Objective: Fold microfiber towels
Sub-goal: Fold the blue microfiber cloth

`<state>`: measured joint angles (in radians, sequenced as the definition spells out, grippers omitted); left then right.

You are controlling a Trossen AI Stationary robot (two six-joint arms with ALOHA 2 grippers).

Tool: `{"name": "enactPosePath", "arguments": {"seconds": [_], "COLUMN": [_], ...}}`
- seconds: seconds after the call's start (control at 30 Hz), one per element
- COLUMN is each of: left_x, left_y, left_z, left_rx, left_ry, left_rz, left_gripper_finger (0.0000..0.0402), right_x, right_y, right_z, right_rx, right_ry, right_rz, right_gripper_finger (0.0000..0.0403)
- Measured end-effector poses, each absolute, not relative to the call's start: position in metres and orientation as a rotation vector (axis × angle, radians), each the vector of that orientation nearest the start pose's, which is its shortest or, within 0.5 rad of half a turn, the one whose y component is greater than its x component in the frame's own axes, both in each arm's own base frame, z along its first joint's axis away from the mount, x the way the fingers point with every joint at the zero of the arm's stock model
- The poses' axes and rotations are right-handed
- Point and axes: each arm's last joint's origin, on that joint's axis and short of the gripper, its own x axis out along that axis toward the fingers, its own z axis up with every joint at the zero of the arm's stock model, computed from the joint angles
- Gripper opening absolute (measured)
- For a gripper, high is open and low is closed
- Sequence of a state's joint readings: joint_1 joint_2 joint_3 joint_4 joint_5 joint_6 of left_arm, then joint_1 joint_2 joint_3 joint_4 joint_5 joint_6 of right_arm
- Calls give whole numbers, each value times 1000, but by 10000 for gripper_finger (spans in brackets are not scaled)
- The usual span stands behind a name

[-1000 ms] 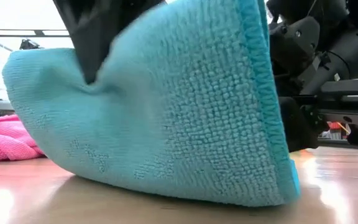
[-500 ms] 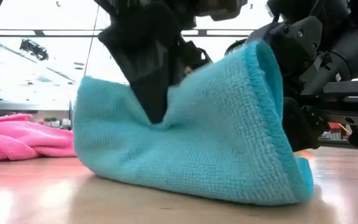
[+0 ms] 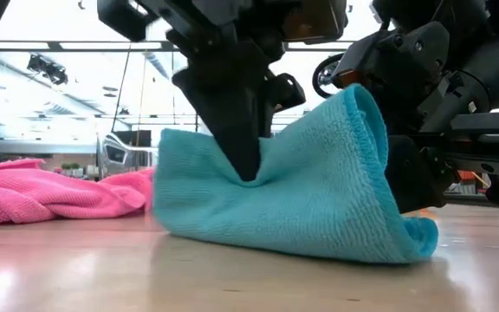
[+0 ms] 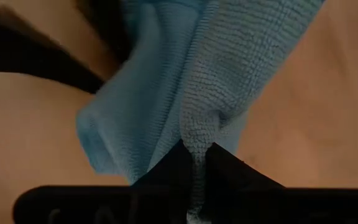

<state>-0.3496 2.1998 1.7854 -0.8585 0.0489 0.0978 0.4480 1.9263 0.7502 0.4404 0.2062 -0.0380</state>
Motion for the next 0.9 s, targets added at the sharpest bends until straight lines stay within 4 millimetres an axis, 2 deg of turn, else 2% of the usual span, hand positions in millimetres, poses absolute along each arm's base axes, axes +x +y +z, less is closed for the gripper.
{"name": "enactPosePath", "arguments": {"seconds": [0.27, 0.5, 0.9], "left_x": [418, 409, 417], "left_y": [-172, -190, -178], "left_z": [181, 195, 201], "left_rx": [361, 514, 519], "left_ry": [1236, 1165, 1114], "left_rz": [-384, -393, -378], "left_gripper_finger": [34, 43, 46], "right_x": [302, 302, 302], "right_y": [139, 139, 139], "right_z": [83, 83, 83], "right_rx": [-265, -264, -264], "right_ry": [696, 696, 696], "right_rz": [239, 238, 238], "right_gripper_finger": [89, 89, 89]}}
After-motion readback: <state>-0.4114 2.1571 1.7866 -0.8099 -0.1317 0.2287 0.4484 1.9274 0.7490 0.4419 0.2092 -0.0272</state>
